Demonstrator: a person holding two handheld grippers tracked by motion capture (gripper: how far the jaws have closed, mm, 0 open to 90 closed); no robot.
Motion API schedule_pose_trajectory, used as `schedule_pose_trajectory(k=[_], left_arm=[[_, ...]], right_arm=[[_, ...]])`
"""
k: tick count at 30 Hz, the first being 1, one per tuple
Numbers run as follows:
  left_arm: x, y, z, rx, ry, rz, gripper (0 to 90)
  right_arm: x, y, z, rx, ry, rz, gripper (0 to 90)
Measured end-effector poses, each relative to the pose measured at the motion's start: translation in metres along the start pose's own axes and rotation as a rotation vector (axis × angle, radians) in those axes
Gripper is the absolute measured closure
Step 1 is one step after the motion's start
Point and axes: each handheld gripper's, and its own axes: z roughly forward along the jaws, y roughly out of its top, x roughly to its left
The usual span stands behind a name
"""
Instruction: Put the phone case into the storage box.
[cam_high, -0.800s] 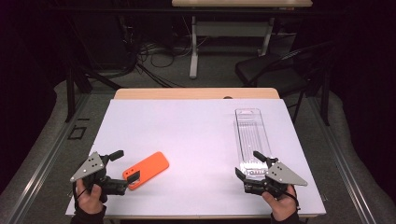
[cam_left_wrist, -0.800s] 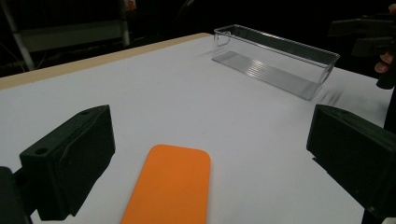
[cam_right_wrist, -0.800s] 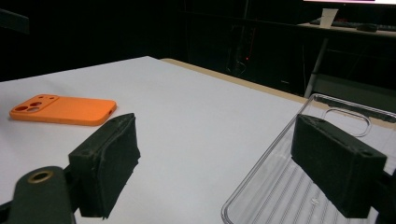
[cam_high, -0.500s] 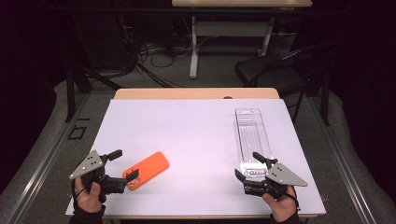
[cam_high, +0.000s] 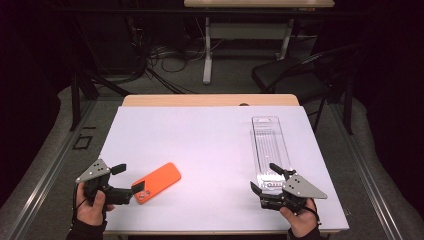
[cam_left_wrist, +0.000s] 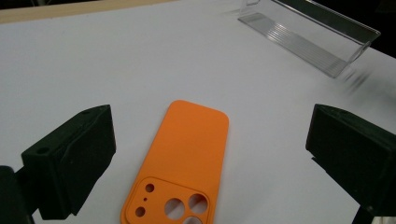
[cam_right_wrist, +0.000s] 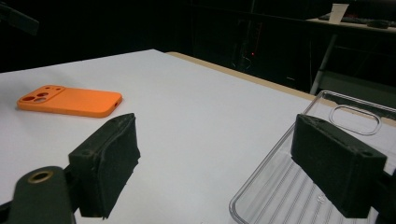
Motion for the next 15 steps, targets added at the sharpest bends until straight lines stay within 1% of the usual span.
schedule_pose_trajectory(k=[2,3,4,7,9,10,11,13,14,15], left_arm=[[0.002,0.001,0.0,0.027,0.01,-0.014,1.6],[0.002,0.001,0.0,0.027,0.01,-0.014,1.6],[0.004,0.003,0.0,0.047,0.014,-0.024,1.6],[0.007,0.007,0.001,0.089,0.032,-0.044,1.7],[0.009,0.01,0.002,0.115,0.031,-0.057,2.0],[0.011,0.012,0.003,0.135,0.027,-0.057,2.0],[0.011,0.012,0.003,0.135,0.027,-0.057,2.0],[0.014,0.018,0.005,0.194,0.03,-0.042,2.0],[0.016,0.021,0.005,0.21,0.032,-0.034,2.0],[0.016,0.021,0.005,0.21,0.032,-0.034,2.0]], right_arm=[[0.0,0.0,0.001,0.003,0.002,0.003,14.0],[0.0,0.0,0.001,0.003,0.002,0.003,14.0],[0.002,0.0,0.001,0.004,0.009,0.01,14.0],[0.003,0.0,0.001,0.008,0.016,0.004,14.1],[0.003,0.001,0.0,0.012,0.015,0.0,14.1],[0.003,0.001,0.0,0.012,0.014,0.001,14.0],[0.003,0.001,0.0,0.012,0.014,0.001,14.0],[0.004,0.001,0.001,0.009,0.018,0.011,14.1],[0.004,0.001,0.001,0.013,0.023,0.008,14.0],[0.004,0.001,0.002,0.015,0.025,0.005,14.1]])
